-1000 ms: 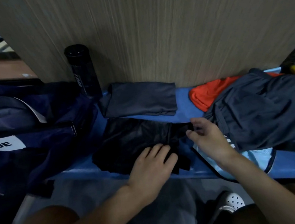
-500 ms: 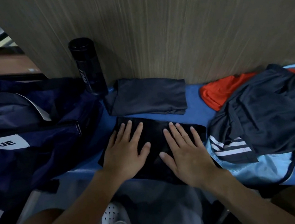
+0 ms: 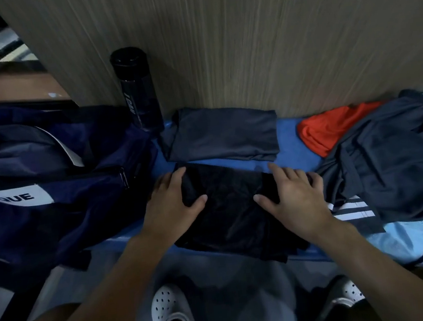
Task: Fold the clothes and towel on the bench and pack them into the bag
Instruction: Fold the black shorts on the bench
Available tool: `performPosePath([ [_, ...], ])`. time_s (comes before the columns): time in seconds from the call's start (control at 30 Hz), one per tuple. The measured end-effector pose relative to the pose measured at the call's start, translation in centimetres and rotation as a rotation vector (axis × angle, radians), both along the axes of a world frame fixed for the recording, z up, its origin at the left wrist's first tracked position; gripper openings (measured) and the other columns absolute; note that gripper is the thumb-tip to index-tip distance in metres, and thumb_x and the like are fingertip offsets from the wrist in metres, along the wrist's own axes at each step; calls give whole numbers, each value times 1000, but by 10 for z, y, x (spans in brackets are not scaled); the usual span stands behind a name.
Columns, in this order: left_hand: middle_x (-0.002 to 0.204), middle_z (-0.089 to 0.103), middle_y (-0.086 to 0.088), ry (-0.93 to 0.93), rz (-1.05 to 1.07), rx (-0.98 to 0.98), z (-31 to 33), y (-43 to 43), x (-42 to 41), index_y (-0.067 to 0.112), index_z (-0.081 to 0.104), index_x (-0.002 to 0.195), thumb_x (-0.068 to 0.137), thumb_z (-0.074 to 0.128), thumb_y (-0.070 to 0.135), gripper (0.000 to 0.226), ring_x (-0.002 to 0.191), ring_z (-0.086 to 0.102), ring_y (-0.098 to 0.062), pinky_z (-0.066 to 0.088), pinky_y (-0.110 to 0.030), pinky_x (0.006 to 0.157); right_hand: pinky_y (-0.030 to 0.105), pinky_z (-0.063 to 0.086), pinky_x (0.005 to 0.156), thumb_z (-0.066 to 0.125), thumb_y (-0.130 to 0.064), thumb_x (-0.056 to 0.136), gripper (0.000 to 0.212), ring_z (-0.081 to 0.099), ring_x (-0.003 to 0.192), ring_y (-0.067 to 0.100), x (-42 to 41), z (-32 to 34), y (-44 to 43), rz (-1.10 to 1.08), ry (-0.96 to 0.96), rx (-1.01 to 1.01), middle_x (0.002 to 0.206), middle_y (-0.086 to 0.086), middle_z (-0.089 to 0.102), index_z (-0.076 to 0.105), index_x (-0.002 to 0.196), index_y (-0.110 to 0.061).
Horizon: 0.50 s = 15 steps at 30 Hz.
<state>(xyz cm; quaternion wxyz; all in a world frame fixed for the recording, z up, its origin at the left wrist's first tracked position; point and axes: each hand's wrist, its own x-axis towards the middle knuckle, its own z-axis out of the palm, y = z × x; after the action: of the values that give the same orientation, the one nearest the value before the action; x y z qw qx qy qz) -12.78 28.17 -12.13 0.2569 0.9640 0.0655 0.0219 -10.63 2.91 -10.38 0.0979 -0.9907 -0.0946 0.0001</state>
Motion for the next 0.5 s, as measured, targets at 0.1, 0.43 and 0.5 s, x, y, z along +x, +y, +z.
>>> performPosePath([
  [0.1, 141, 50, 0, -31, 5, -88, 3, 1, 5, 27, 36, 147, 76, 76, 52, 85, 133, 43, -21, 39, -46, 111, 43, 21, 110, 60, -60, 84, 78, 40, 129, 21, 10, 7, 1, -42, 84, 86, 133, 0, 50, 33, 146, -21],
  [0.43, 131, 59, 4, 38, 59, -568, 13, -2, 28, 24, 27, 149, 73, 87, 31, 97, 119, 58, -13, 45, -32, 106, 34, 22, 101, 75, -33, 82, 35, 58, 103, 20, 13, 14, -3, -45, 64, 319, 95, -7, 64, 49, 104, -26],
  [0.5, 125, 60, 2, 12, 41, -562, 13, -4, 29, 25, 33, 143, 73, 88, 25, 89, 113, 61, -13, 49, -36, 104, 33, 22, 103, 77, -29, 80, 36, 54, 95, 18, 12, 12, -5, -34, 8, 349, 90, -7, 61, 45, 99, -26],
])
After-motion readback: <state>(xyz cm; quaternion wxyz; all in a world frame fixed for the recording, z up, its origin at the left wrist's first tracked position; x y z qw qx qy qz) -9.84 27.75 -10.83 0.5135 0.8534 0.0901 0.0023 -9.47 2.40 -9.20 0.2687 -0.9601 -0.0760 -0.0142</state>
